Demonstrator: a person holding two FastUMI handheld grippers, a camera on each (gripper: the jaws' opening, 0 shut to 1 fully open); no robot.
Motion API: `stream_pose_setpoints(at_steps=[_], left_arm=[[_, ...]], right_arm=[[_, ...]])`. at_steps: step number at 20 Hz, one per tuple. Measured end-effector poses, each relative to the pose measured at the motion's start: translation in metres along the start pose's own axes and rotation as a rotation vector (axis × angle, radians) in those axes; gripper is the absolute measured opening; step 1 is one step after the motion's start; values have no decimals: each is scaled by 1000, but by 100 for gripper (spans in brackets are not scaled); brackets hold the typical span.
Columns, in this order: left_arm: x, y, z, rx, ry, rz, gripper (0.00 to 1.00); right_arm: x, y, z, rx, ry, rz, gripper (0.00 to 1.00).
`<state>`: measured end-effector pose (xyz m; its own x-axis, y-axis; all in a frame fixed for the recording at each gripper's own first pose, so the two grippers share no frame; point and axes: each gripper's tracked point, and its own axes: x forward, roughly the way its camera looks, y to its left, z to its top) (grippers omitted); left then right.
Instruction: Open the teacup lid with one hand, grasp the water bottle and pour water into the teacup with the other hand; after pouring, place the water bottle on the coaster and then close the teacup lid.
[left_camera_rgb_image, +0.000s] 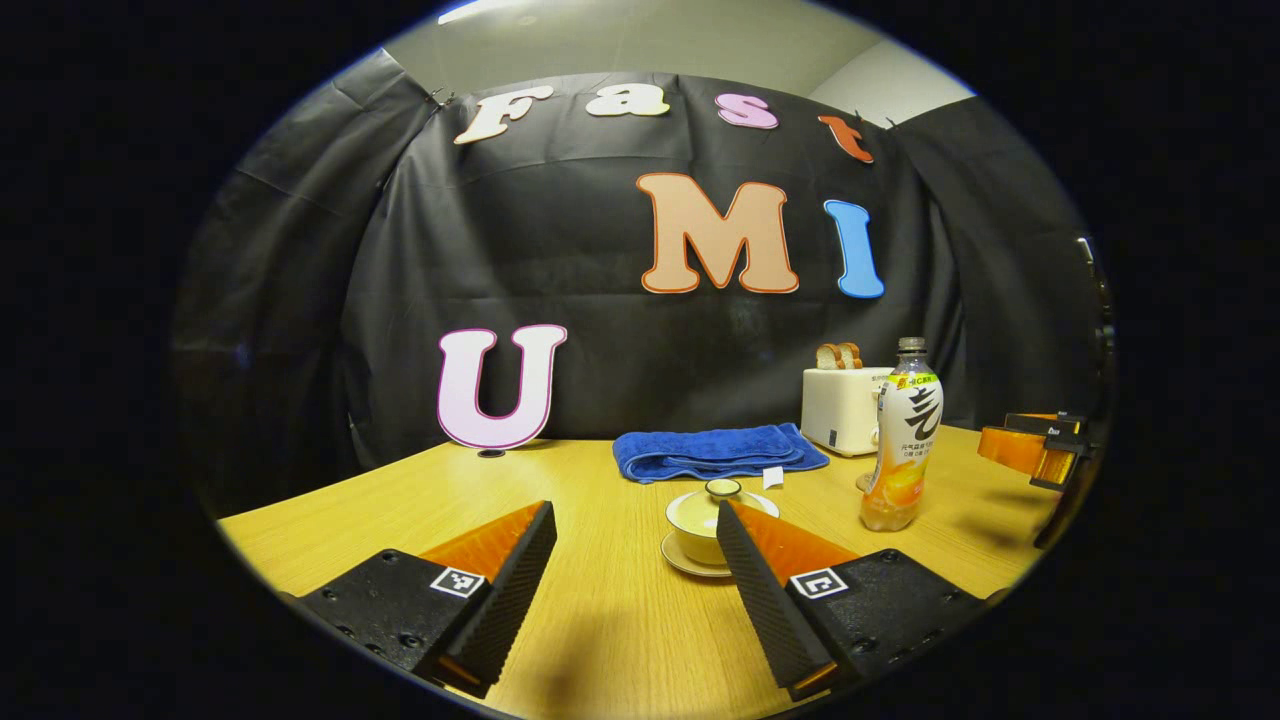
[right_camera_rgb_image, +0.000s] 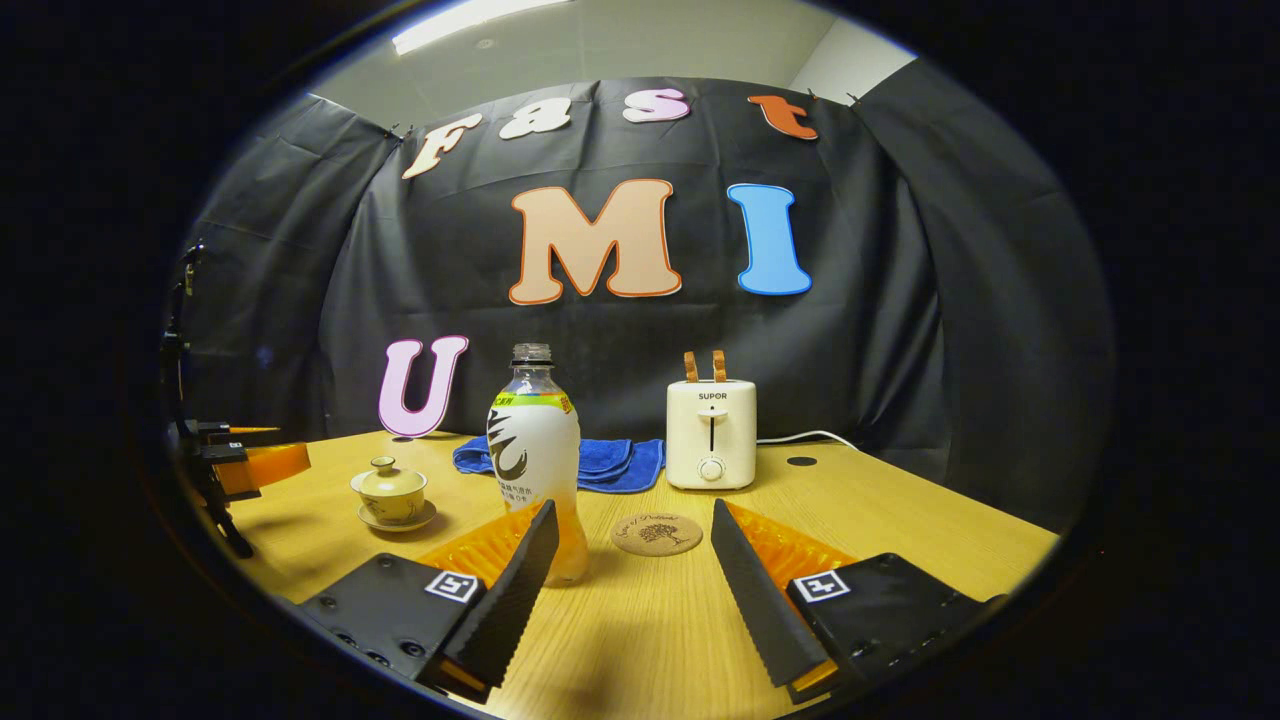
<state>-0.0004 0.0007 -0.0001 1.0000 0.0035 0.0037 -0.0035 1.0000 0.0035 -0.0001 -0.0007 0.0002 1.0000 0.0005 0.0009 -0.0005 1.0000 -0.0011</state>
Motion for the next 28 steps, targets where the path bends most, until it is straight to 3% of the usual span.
stream_pose_setpoints(at_steps=[7, 13, 18, 28], left_arm=[[2, -6, 1, -2, -1, -28, 94], [15, -32, 1, -6, -5, -151, 94], [37, -46, 0, -6, 1, -204, 94], [70, -61, -3, -3, 5, -245, 94]], right_arm=[[0, 0, 0, 0, 0, 0, 97], [0, 0, 0, 0, -1, 1, 97], [0, 0, 0, 0, -1, 2, 97], [1, 0, 0, 0, -2, 7, 97]])
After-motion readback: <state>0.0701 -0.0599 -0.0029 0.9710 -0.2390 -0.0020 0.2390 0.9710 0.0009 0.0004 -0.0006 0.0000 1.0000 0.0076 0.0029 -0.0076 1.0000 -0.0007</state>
